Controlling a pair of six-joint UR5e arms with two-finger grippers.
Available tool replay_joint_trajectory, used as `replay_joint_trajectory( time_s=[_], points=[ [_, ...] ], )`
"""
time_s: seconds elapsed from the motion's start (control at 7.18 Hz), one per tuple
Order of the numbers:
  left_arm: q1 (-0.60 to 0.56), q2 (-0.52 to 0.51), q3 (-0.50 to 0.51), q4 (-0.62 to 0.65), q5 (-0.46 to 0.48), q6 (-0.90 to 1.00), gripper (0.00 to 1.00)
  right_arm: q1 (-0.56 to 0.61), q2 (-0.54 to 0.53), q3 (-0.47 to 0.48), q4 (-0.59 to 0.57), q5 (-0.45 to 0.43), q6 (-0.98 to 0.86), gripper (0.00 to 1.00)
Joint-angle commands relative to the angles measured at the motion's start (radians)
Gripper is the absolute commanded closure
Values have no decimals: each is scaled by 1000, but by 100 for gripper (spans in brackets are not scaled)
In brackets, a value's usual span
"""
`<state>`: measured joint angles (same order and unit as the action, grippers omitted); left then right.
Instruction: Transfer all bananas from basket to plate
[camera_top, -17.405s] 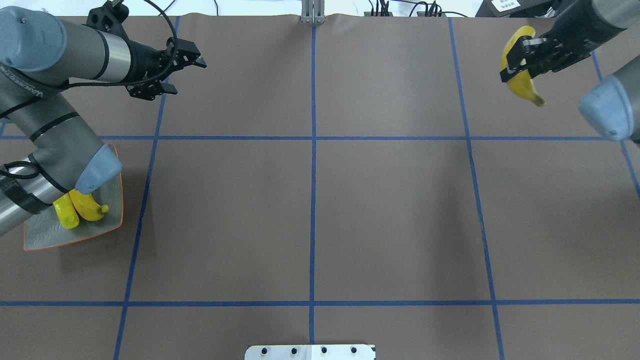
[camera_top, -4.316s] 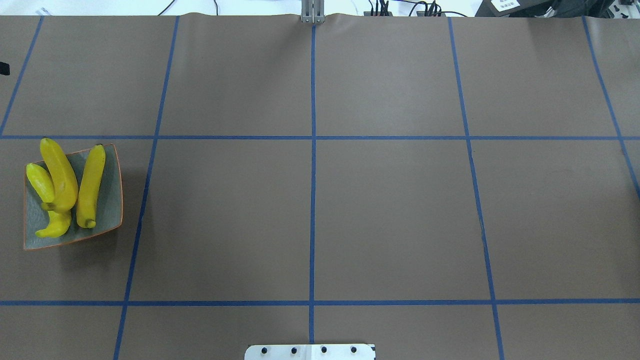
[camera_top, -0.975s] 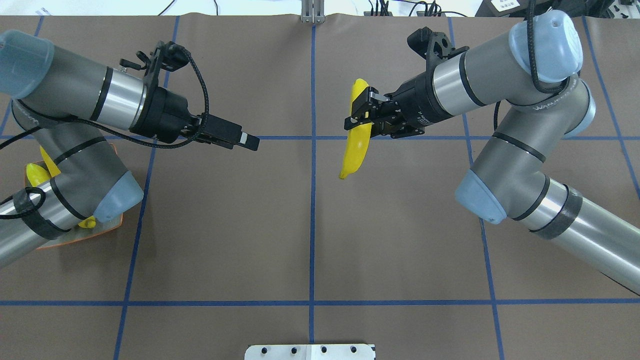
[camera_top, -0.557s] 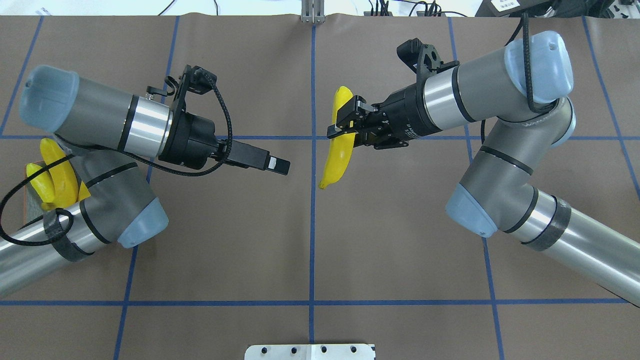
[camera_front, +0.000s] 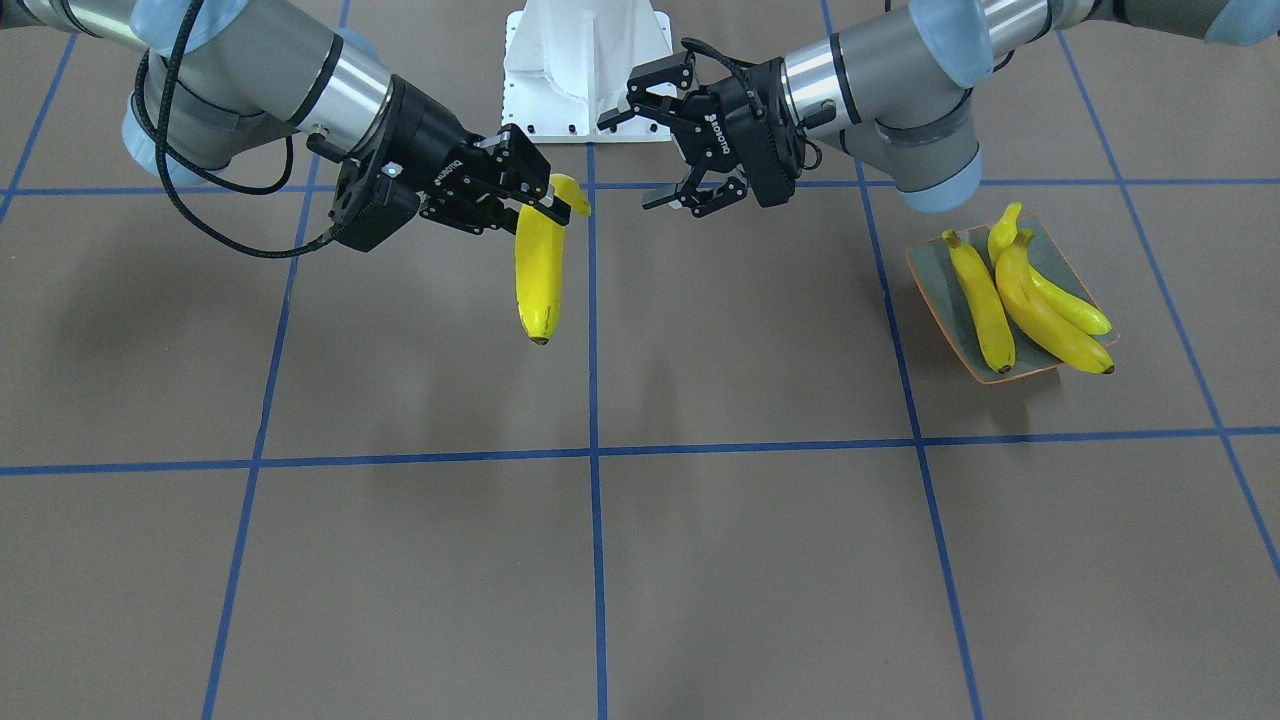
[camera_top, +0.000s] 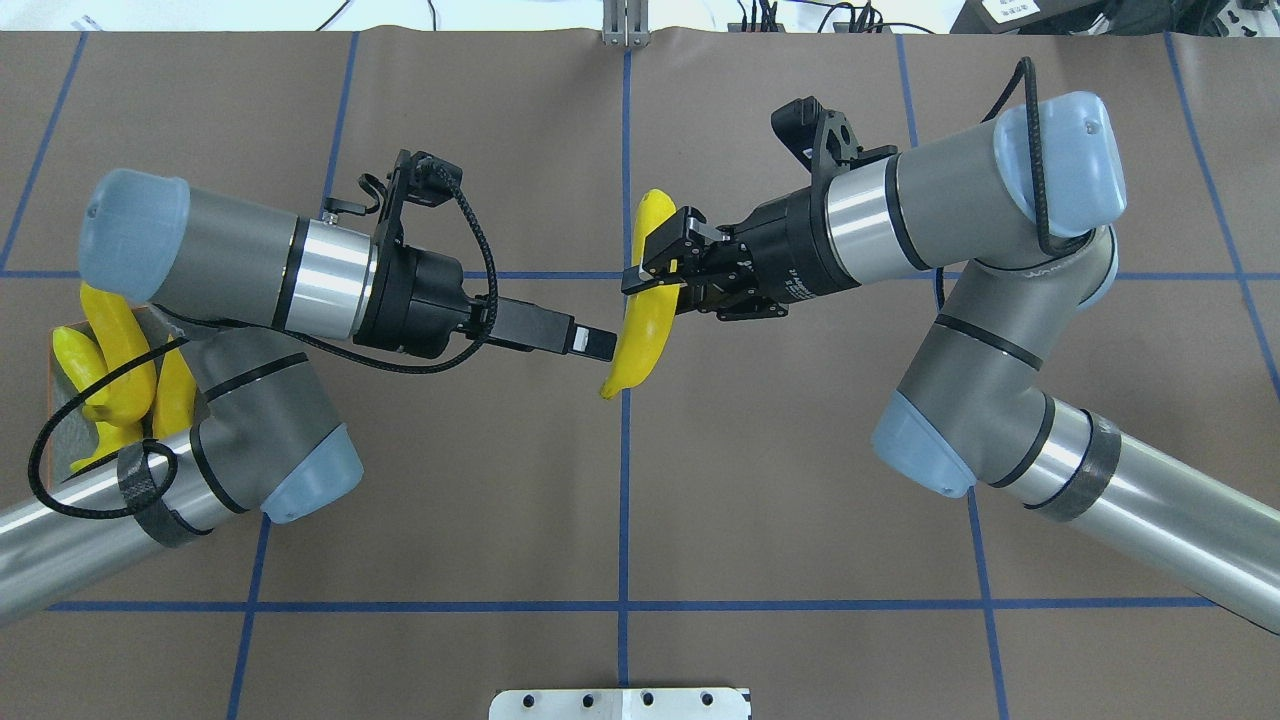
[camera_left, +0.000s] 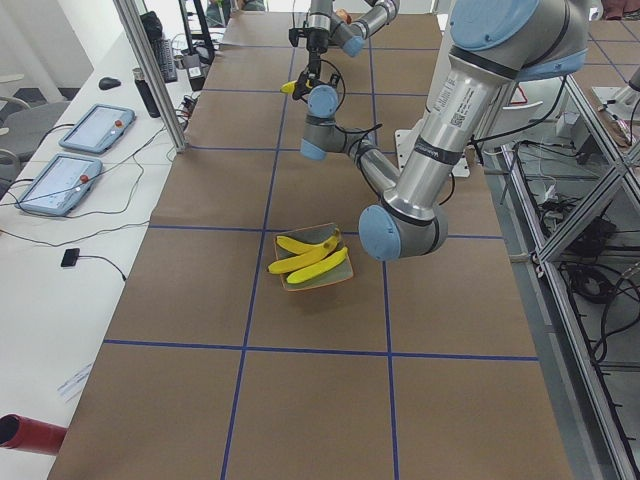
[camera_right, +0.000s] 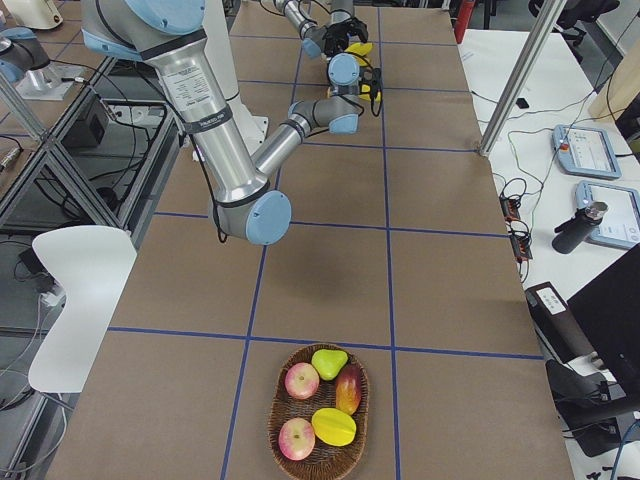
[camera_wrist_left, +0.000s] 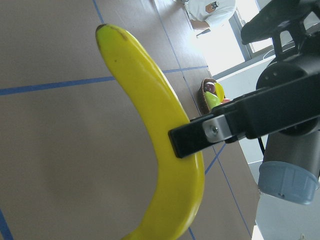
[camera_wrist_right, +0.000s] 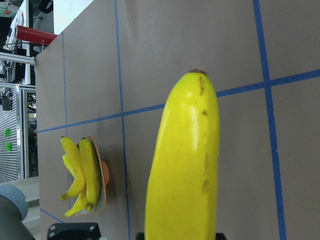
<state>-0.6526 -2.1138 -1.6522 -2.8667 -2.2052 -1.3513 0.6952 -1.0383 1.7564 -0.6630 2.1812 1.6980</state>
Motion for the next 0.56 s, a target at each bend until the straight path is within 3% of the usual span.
replay_joint_trajectory(
  time_s=[0.0, 0.42],
  points=[
    [2, -11, 9, 0, 4, 0, 1, -11, 3, 2, 11, 0, 15, 100],
    [10, -21, 17, 0, 18, 0, 2, -17, 11, 5, 11, 3, 34, 100]
  ],
)
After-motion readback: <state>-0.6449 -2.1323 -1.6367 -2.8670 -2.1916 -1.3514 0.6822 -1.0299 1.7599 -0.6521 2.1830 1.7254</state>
